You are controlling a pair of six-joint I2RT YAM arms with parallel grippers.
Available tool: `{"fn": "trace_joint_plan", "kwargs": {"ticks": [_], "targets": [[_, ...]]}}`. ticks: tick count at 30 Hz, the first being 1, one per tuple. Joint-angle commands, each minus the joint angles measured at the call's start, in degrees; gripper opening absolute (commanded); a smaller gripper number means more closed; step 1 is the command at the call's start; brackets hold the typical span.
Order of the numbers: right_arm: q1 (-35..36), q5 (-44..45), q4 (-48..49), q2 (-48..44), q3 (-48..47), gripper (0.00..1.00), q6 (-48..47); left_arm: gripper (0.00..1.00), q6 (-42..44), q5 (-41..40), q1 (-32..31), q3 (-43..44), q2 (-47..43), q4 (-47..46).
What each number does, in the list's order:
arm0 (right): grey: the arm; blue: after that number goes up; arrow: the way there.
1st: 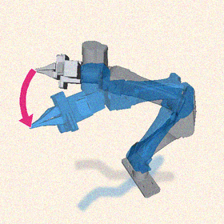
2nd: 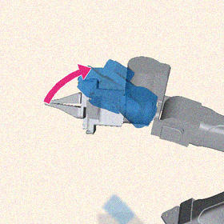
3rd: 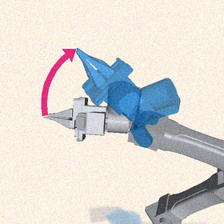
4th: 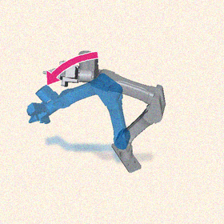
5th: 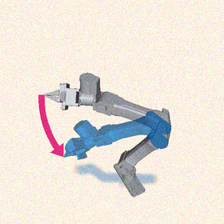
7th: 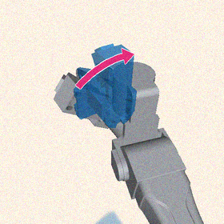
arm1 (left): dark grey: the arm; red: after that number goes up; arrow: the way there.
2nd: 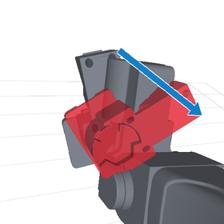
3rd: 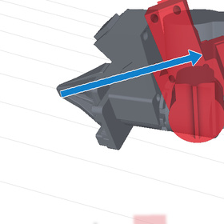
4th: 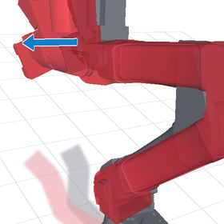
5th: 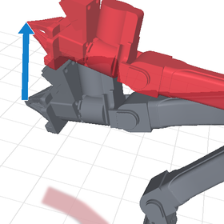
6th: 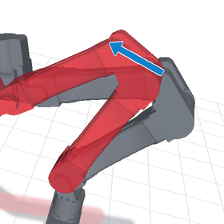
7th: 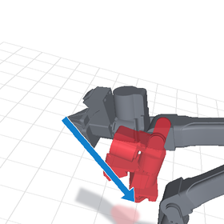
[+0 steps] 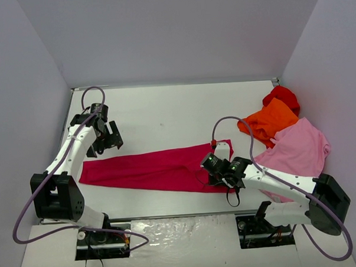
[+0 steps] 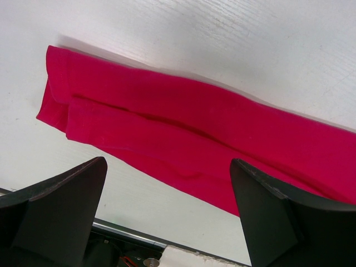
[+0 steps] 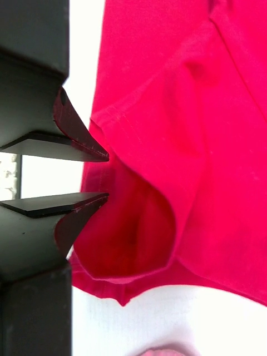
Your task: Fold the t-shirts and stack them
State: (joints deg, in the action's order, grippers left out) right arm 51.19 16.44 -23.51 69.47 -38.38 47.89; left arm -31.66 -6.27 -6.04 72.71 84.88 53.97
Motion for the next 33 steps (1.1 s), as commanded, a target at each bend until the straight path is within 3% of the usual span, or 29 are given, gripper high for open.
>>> {"fn": "trace_joint_plan", "kwargs": {"ticks": [1,14,24,33], "targets": [[-2.2,1.7,3.1,2.1,-0.3,0.26,-1.8,0.91,0.5,-0.9,-0.3,3.1,-1.9,0.8],[-5.3,-2.4,5.4,-0.6,-4.2,0.27,-6.2,0.91,0.5,-1.1,-0.4,3.5,-1.7,1.1],[-5.7,-8.9,9.3,-0.6,-2.2,0.27,-4.1,0.91,0.2,-0.8,-0.6,3.1,-1.2,0.6],[-5.7,-9.1,8.6,-1.2,-1.4,0.27,-2.6,0.91,0.6,-1.1,-0.7,3.3,-0.8,0.8]]}}
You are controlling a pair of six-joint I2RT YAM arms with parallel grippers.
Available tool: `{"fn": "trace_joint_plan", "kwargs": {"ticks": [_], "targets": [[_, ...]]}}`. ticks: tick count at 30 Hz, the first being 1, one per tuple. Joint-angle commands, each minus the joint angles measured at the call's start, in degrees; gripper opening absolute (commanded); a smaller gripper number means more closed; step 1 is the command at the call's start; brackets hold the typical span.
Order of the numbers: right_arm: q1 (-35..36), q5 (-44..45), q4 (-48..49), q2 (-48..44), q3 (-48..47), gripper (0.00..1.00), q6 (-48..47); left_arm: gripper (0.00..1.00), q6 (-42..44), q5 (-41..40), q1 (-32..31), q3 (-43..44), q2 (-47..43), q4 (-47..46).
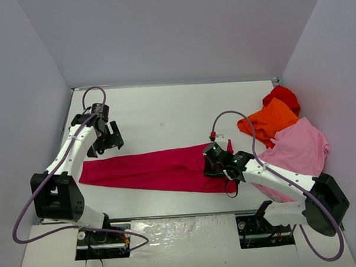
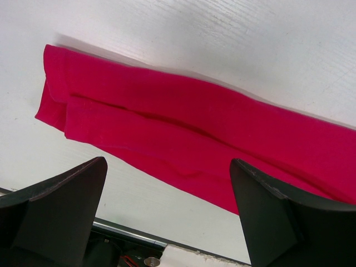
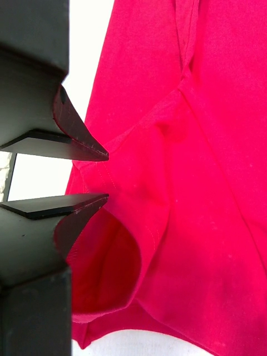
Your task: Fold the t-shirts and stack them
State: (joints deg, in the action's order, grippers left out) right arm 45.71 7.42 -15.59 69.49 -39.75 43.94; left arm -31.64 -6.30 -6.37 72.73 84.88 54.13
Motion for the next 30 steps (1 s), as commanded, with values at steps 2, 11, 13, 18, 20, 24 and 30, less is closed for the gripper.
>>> {"fn": "trace_joint_plan", "kwargs": {"ticks": [2,11,13,18,20,24,30], "targets": [[-0.3,0.0,-0.4,-1.6,0.0,0.27,1.8,0.91,0.6,-1.0,-0.4,3.2,-0.7,0.5],[-0.4,1.2,-3.8,-4.5,2.9,0.27,3.5,0.91,0.5,-0.7,-0.6,3.1,-0.2,0.2],[-0.6,1.5,-4.0,-4.8,4.0,0.27,4.2,0.91,0.6,-0.7,-0.7,3.1,0.0,0.4],[-1.0,2.8,-3.8,-4.1,3.6,0.27,3.9,0.91,0.6,-0.8,-0.8,3.3,0.1,0.2],[-1.3,3.3,-3.4,-2.8,3.0,0.27,3.5,0.91,0.6,-0.8,-0.7,3.3,0.1,0.4],[-1.9,2.2,0.0,-0.3,3.2,0.26,2.6,0.91,0.6,-1.1,-0.7,3.3,-0.1,0.5],[-2.2,0.2,2.7,-0.1,2.2,0.26,1.7,0.91,1.0,-1.9,-0.8,3.9,-0.3,1.3]]}}
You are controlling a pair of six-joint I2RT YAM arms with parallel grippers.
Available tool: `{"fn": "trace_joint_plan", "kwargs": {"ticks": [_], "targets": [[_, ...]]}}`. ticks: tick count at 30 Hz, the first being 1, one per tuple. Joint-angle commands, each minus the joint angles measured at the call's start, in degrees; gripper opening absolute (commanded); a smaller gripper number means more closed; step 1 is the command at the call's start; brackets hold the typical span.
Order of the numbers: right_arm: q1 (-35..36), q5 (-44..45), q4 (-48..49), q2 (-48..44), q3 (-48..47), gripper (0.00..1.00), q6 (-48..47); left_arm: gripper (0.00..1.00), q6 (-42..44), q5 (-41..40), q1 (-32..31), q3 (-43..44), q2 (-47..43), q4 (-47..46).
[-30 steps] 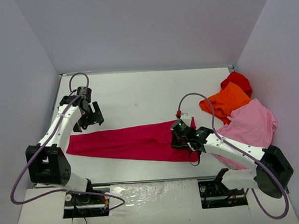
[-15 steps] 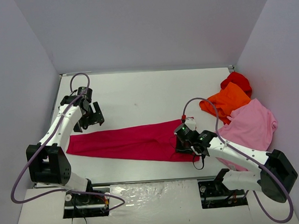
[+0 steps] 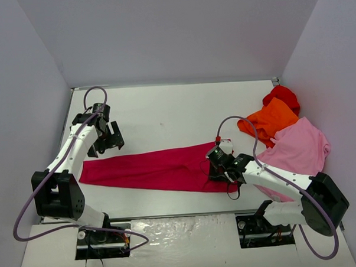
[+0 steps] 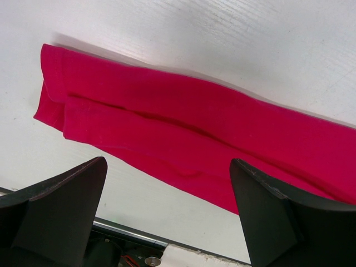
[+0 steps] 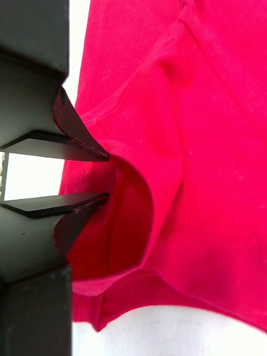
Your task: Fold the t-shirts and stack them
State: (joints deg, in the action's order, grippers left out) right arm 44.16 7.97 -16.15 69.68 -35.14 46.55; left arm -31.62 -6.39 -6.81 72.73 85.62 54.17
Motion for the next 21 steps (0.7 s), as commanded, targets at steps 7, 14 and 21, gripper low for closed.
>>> {"fn": "trace_joint_plan", "kwargs": {"ticks": [7,14,21], "targets": [[-1.4,-3.3,4.2,-2.4,-2.4,0.26,-1.2,0.91,0.9,-1.8,-0.3,4.2,-0.8,1.5],[-2.4,-5.3,4.2,-3.5,-1.6,0.25,-1.8,0.91,0.9,-1.4,-0.4,4.4,-0.4,1.4],[-2.9,-6.1,4.3,-3.3,-1.7,0.24,-2.1,0.91,1.0,-2.2,-0.4,4.4,-0.4,1.7]]}}
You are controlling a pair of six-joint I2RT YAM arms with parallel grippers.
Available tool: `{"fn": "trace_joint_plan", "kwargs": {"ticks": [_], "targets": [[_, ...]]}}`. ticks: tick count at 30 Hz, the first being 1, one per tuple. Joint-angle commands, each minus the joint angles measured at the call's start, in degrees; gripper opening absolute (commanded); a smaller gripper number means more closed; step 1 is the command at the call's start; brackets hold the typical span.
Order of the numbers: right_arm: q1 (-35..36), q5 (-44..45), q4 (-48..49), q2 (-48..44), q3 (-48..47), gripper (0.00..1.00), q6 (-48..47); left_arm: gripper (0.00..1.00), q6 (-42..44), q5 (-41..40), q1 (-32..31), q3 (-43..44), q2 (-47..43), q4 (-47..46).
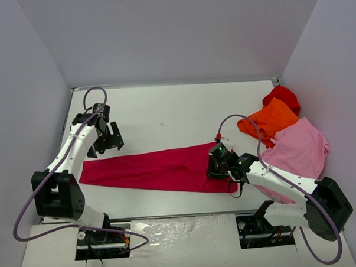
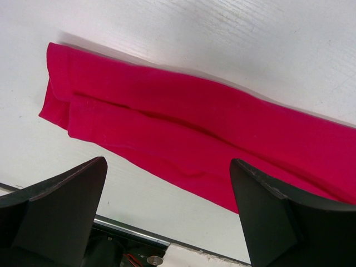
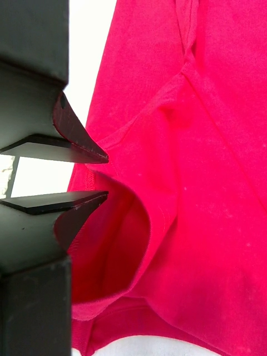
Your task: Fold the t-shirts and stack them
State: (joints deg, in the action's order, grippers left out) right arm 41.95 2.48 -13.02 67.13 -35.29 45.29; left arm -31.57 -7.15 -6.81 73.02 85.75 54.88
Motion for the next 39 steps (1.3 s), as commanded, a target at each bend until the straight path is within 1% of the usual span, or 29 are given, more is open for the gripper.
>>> {"fn": "trace_joint_plan", "kwargs": {"ticks": [1,6,9,10,12,13,18,20,24,30,36,38,39], "targets": [[-0.9,-0.7,1.3,-0.3,-1.5,0.24,-1.0,0.91,1.0,-1.3,-0.4,4.1,-0.4,1.0],[-0.9,-0.3,2.9,1.1,-0.8,0.24,-0.7,0.91,0.9,-1.2,-0.4,4.1,-0.4,1.0],[-1.1,-0.4,5.3,2.7,-0.3,0.2,-0.6,0.91,0.9,-1.3,-0.4,4.0,-0.2,1.0],[-1.1,-0.7,5.9,3.6,-0.4,0.16,-0.7,0.91,0.9,-1.2,-0.5,4.0,-0.2,1.0],[-1.2,-0.9,6.4,4.9,-0.9,0.03,-0.7,0.91,0.9,-1.2,-0.5,4.0,-0.1,1.2],[-1.1,-1.0,6.5,5.0,-1.2,0.0,-0.9,0.91,0.9,-1.3,-0.5,4.0,-0.2,1.2],[-1.0,-2.0,6.5,3.6,-4.0,0.0,-2.0,0.91,0.9,-1.6,-0.4,3.9,-0.2,1.1],[-1.0,-4.3,6.5,3.1,-4.9,0.0,-2.2,0.91,0.8,-1.4,-0.4,3.9,-0.1,1.1],[0.4,-5.3,4.5,0.3,-5.8,0.0,-1.5,0.91,0.6,-1.2,-0.4,3.7,0.1,0.7],[3.7,-4.7,-0.9,-5.5,-3.6,0.0,1.4,0.91,0.5,-1.0,-0.7,3.8,0.3,0.3],[7.0,-4.2,-4.0,-8.1,-1.5,0.0,4.3,0.91,0.2,-0.9,-1.2,3.8,0.8,0.3],[8.1,-4.7,-4.0,-7.6,-1.4,0.01,4.7,0.91,0.1,-0.9,-1.4,3.9,0.9,0.3],[8.9,-4.6,-4.1,-7.3,-1.3,0.06,5.0,0.91,0.1,-0.9,-1.4,4.0,0.8,0.4]]}}
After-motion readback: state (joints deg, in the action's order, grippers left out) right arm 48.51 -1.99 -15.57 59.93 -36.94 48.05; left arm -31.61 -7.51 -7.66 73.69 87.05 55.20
